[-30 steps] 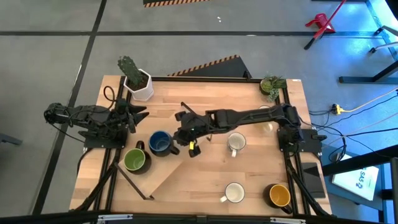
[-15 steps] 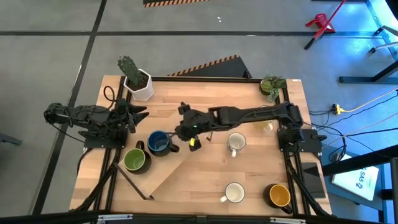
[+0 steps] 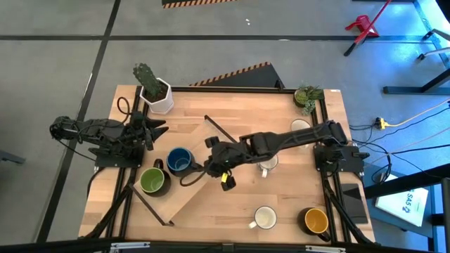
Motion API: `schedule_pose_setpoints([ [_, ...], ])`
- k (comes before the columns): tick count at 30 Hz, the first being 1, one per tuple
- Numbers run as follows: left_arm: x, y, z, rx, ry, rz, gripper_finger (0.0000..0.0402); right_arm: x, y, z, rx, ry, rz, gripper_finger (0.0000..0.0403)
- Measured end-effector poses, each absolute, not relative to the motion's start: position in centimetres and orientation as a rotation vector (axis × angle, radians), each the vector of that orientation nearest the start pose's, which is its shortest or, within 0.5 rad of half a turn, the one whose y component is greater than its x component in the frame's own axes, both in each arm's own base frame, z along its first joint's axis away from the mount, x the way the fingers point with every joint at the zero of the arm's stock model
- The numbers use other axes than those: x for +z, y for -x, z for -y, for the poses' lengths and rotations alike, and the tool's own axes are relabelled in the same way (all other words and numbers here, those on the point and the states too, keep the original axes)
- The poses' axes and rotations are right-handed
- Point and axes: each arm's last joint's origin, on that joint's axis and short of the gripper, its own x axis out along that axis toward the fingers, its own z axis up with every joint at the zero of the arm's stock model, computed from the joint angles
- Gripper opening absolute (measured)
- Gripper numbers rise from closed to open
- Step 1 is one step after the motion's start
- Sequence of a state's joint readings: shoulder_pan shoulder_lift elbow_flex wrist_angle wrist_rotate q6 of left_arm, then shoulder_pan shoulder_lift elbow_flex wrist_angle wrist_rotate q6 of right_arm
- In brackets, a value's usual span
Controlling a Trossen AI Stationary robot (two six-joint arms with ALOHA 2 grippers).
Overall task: Place coffee mugs
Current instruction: Put the blue black mug on the shelf
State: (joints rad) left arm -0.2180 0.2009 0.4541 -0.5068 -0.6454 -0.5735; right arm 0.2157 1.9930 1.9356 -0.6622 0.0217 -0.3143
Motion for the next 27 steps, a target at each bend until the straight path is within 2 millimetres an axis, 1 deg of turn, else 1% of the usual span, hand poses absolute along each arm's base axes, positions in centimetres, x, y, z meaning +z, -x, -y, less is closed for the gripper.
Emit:
schedule_pose_setpoints([
  [3, 25.3, -7.4, -0.2, 0.477, 0.455, -0.103, 0.0188, 32.3, -43.9, -9.9, 0.306, 0.361, -0.694, 0.0],
  [10, 25.3, -7.4, -0.1, 0.473, 0.456, -0.104, 0.0188, 31.2, -45.0, -10.6, 0.352, 0.34, -0.661, 0.0],
  [27, 25.3, -7.4, -0.1, 0.469, 0.457, -0.103, 0.0188, 30.9, -45.3, -7.4, 0.253, 0.433, -0.717, 0.0],
])
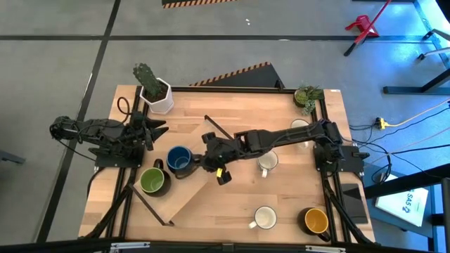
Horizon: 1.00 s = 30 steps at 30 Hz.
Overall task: Place coffee mugs
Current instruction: Put the blue black mug on the shelf
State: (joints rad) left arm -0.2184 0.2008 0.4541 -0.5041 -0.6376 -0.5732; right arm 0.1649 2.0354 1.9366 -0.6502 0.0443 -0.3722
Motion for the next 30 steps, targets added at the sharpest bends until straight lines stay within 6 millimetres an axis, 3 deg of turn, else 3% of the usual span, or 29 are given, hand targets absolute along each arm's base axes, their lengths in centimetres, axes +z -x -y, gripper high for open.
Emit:
schedule_pose_setpoints([
  [16, 25.3, -7.4, -0.1, 0.469, 0.45, -0.105, 0.0188, 30.8, -46.0, -4.3, 0.194, 0.479, -0.704, 0.0],
  [30, 25.3, -7.3, -0.2, 0.48, 0.447, -0.102, 0.0188, 29.3, -47.9, -3.9, 0.242, 0.513, -0.626, 0.0],
])
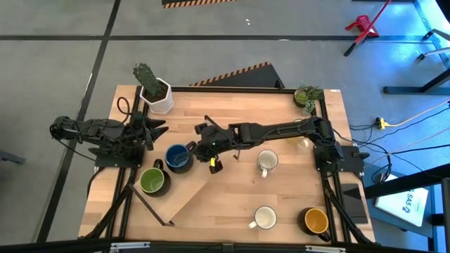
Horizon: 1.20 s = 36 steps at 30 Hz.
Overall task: Place coffee mugs
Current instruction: Put the blue black mug on the shelf
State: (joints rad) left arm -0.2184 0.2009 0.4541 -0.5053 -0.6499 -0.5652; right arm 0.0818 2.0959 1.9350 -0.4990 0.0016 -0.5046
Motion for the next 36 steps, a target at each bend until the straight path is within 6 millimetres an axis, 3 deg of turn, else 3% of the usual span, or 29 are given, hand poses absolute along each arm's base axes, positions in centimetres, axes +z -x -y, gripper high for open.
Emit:
schedule_pose_setpoints([
  [14, 25.3, -7.3, -0.2, 0.494, 0.442, -0.1, 0.0188, 28.2, -48.5, -3.9, 0.273, 0.501, -0.621, 0.0],
  [23, 25.3, -7.3, -0.2, 0.495, 0.442, -0.1, 0.0188, 31.6, -47.7, -3.3, 0.11, 0.511, -0.681, 0.0],
  [29, 25.3, -7.3, -0.2, 0.495, 0.442, -0.1, 0.0188, 31.9, -47.8, -1.7, 0.087, 0.495, -0.684, 0.0],
  [36, 25.3, -7.3, -0.2, 0.501, 0.441, -0.098, 0.0188, 31.7, -47.6, -2.0, 0.125, 0.502, -0.698, 0.0],
])
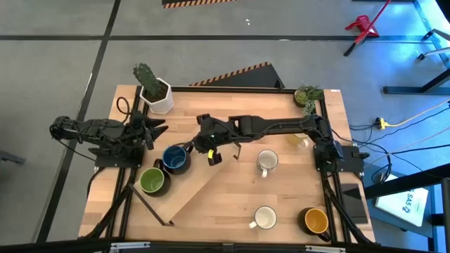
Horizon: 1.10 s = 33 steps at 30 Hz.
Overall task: Place coffee mugs
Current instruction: Put the blue black mug on the shelf, then put the yellow white mug on the shelf
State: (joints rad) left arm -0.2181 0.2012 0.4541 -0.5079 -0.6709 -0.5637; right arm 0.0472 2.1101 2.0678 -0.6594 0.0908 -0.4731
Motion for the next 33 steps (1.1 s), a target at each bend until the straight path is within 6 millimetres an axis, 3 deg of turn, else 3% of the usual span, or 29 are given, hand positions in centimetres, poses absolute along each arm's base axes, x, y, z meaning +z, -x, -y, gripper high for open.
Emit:
schedule_pose_setpoints([
  [16, 25.3, -7.3, -0.3, 0.527, 0.437, -0.089, 0.0188, 30.8, -48.2, -2.3, 0.165, 0.509, -0.695, 0.0],
  [33, 25.3, -7.3, -0.3, 0.526, 0.437, -0.089, 0.0188, 30.3, -48.6, -1.0, 0.164, 0.564, -0.696, 0.0],
])
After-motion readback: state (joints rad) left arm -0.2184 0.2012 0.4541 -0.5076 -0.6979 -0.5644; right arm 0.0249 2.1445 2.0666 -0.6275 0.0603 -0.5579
